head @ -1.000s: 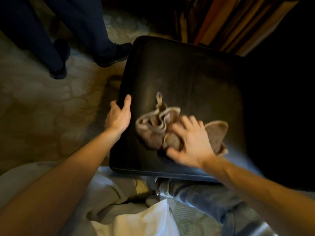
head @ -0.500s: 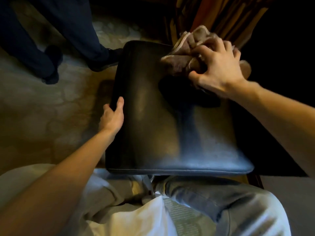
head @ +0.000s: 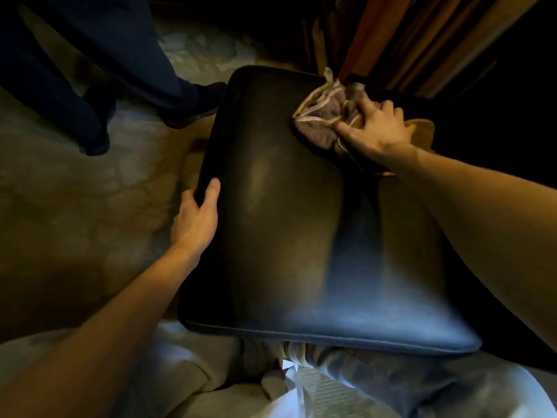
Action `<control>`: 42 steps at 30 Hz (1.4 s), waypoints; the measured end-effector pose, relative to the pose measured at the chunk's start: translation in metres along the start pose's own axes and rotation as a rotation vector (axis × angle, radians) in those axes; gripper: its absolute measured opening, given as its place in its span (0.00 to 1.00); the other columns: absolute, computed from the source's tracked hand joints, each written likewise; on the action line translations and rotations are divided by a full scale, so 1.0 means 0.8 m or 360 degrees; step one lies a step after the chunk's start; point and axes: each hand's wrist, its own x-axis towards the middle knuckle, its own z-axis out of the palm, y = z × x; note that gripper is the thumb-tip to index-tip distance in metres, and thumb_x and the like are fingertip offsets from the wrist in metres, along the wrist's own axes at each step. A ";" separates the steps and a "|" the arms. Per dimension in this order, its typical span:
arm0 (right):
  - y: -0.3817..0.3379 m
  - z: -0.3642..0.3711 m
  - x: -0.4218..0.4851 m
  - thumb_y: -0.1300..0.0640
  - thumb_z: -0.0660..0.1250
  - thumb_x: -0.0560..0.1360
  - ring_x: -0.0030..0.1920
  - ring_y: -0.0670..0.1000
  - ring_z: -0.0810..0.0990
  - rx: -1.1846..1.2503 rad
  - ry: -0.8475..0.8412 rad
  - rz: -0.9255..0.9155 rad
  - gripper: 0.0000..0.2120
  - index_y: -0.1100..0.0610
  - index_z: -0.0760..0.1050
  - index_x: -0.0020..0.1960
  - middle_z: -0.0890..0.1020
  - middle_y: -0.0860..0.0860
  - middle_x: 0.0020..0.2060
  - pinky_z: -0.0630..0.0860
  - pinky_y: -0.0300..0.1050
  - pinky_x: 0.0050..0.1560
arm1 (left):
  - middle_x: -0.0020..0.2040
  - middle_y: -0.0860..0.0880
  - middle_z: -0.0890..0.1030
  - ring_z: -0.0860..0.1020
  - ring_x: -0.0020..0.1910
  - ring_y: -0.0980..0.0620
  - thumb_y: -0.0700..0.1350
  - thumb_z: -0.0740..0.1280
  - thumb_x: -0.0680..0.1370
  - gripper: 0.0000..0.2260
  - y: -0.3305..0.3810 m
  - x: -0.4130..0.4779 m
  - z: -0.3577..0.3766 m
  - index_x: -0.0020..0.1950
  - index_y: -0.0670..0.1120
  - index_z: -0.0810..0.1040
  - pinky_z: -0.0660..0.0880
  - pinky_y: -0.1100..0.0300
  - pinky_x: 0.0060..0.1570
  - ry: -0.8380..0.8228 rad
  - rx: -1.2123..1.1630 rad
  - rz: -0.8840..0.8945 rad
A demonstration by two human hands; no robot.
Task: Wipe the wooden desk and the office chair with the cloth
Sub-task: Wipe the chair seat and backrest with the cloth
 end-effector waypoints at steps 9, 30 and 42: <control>0.007 0.054 -0.201 0.31 0.56 0.70 0.58 0.62 0.77 0.0025 0.0187 -0.0483 0.33 0.50 0.79 0.63 0.79 0.58 0.54 0.68 0.57 0.56 | 0.74 0.43 0.72 0.71 0.71 0.37 0.76 0.53 0.75 0.40 0.006 -0.016 -0.003 0.80 0.52 0.63 0.68 0.41 0.71 0.0032 0.0085 -0.0030; -0.028 -0.091 -0.194 0.40 0.66 0.78 0.69 0.62 0.72 0.0089 0.0385 -0.0383 0.26 0.45 0.70 0.74 0.73 0.56 0.69 0.71 0.62 0.67 | 0.77 0.42 0.68 0.69 0.74 0.38 0.70 0.55 0.81 0.37 -0.004 -0.039 -0.007 0.82 0.49 0.57 0.67 0.42 0.73 -0.0028 -0.0040 0.0006; -0.083 0.012 -0.218 0.39 0.67 0.77 0.69 0.63 0.74 0.0141 -0.0180 -0.0314 0.29 0.49 0.70 0.75 0.76 0.59 0.69 0.72 0.54 0.66 | 0.79 0.42 0.67 0.68 0.75 0.38 0.68 0.55 0.82 0.35 -0.004 -0.037 -0.001 0.83 0.48 0.57 0.66 0.47 0.70 0.0014 0.0093 -0.0003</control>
